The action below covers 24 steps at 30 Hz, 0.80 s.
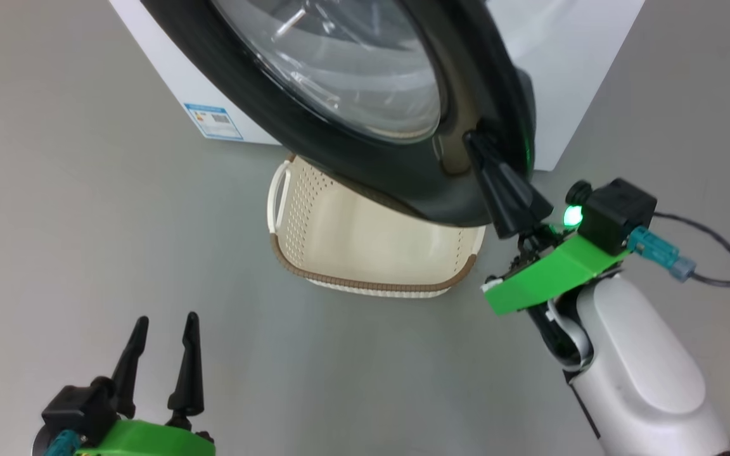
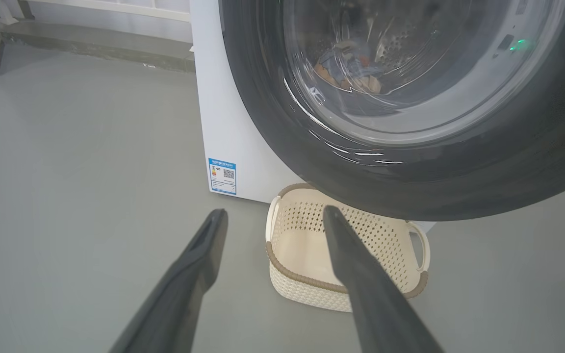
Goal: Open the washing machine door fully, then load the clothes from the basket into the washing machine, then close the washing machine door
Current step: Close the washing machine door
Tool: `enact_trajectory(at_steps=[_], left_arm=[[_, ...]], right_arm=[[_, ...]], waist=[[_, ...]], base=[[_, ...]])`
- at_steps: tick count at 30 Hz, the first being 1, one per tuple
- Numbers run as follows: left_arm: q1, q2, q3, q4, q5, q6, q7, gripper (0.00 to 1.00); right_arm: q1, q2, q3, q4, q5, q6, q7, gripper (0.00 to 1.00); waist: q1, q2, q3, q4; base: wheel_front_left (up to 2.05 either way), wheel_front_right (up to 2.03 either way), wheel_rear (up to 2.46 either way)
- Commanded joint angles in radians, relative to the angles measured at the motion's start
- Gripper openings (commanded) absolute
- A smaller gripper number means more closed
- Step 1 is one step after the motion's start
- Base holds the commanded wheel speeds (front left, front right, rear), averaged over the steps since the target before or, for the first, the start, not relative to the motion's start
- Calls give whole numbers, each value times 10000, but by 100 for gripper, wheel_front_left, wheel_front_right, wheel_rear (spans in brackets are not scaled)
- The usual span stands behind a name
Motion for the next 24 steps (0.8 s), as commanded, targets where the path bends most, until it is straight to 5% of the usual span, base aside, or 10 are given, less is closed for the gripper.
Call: enact_trajectory(at_steps=[1,24], left_arm=[[-247,120,361,-226,-4,-31,-65,100],[-298,120,-2,-222,-209,-133,-65,100]], right_arm=[[-320,76,63,-232,-138,16,-46,0],[-1768,-871,-522,71,-460,16,-46,0]], waist=[[0,0,166,-13],[0,0,831,244]], base=[[0,0,0],[0,0,0]])
